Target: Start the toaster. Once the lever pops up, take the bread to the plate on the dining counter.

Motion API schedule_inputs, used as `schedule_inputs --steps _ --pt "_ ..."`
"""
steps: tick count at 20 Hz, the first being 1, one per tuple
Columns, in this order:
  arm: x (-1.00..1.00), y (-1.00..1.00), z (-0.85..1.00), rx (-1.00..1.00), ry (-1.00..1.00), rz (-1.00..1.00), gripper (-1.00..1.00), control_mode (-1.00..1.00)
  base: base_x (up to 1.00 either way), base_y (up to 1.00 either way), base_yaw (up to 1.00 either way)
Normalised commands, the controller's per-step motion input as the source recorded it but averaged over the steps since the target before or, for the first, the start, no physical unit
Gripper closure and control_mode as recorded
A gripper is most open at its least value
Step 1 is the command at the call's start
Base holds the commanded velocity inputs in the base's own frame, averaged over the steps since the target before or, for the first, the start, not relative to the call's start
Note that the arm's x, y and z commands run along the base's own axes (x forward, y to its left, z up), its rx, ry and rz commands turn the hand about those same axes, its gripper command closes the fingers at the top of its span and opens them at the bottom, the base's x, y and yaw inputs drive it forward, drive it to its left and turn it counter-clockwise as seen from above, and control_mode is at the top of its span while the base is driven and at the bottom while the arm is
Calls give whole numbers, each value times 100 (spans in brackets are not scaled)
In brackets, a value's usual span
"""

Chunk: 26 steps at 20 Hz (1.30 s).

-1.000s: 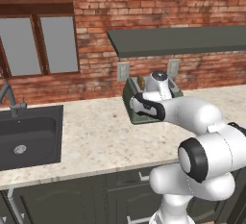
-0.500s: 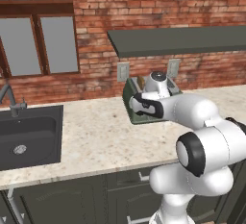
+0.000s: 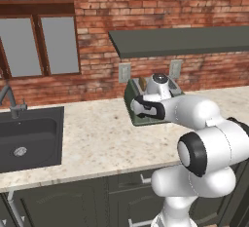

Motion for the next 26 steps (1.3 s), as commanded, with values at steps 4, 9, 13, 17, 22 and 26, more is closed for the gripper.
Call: schedule_inputs --steps 4,9,13,17,22,26 --pt "0 0 -3 0 0 0 -100 -100 0 0 0" --pt "0 0 -2 0 0 0 -100 -100 0 0 0" --pt "0 0 -1 0 0 0 -100 -100 0 0 0" --pt "4 0 0 0 0 0 -100 -100 0 0 0" --pt "5 0 0 0 0 0 -100 -100 0 0 0" --pt "11 3 0 0 0 0 -100 -100 0 0 0"
